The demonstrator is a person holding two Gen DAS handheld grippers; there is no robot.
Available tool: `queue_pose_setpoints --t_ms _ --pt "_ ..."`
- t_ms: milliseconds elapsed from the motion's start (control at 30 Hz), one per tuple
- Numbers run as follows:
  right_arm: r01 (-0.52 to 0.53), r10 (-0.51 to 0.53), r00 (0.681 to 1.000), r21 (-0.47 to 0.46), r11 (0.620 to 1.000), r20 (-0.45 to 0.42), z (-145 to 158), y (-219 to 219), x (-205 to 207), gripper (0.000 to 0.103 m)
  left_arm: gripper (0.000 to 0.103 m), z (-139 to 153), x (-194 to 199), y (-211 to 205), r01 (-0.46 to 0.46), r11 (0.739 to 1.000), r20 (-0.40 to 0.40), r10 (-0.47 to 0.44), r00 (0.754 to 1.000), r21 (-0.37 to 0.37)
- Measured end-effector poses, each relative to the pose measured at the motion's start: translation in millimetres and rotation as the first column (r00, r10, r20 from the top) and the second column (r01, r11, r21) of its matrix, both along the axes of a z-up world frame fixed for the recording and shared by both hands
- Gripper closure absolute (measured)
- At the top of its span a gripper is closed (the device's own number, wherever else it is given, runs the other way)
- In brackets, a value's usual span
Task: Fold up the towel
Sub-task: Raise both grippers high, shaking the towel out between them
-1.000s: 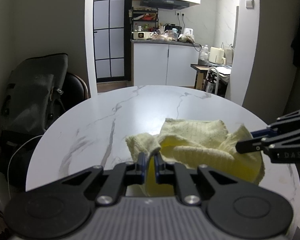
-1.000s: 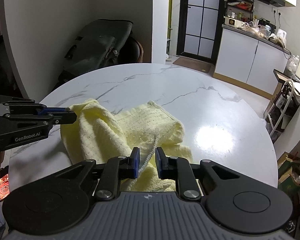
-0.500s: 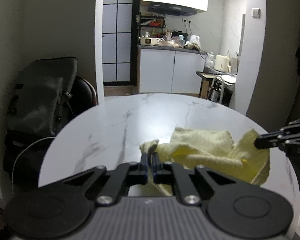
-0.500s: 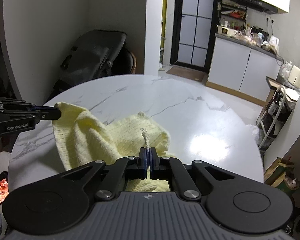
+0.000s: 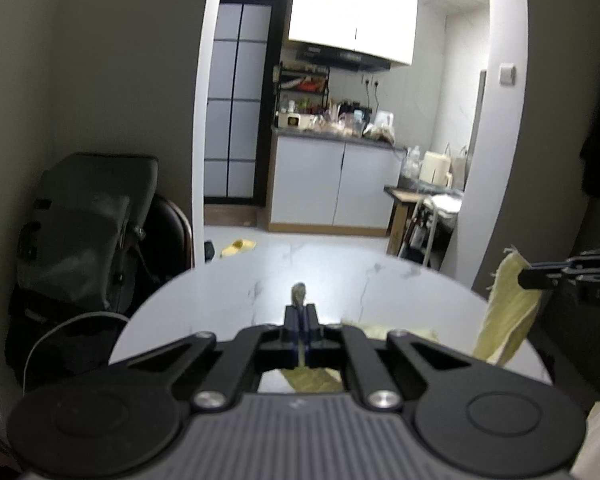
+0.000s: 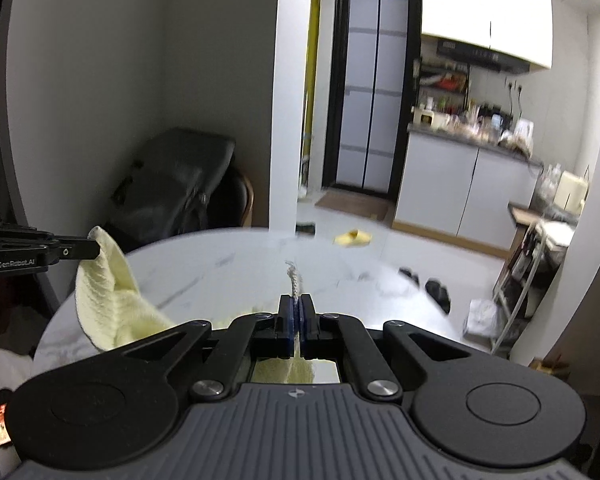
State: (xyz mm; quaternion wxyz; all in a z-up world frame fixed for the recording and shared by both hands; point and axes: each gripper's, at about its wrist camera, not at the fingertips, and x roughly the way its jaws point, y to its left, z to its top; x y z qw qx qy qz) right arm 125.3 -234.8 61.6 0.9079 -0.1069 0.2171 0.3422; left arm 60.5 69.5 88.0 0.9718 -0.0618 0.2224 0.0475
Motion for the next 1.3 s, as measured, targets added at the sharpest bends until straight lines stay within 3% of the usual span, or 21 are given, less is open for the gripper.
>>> queue_pose_setpoints --t_ms 433,767,1133,1300 --pt "-0.007 -0.008 0.985 0.084 0.996 0.175 64 -6 -9 0.1 0.101 57 -10 8 0.025 1.0 0.118 -0.026 0.993 0.01" --pt "-0.024 -0.011 0.959 0.118 0.993 0.282 107 -8 -19 0.1 0.101 100 -14 2 0.039 0.998 0.203 -0.05 0.978 0.058" --pt "-0.038 -0.012 0.939 0.14 0.989 0.344 141 -3 -21 0.1 0.101 130 -14 5 0.03 0.995 0.237 -0.052 0.97 0.096" --pt "-0.036 -0.014 0.939 0.138 0.99 0.343 143 2 -15 0.1 0.101 137 -10 6 0.03 0.993 0.238 -0.056 0.97 0.11"
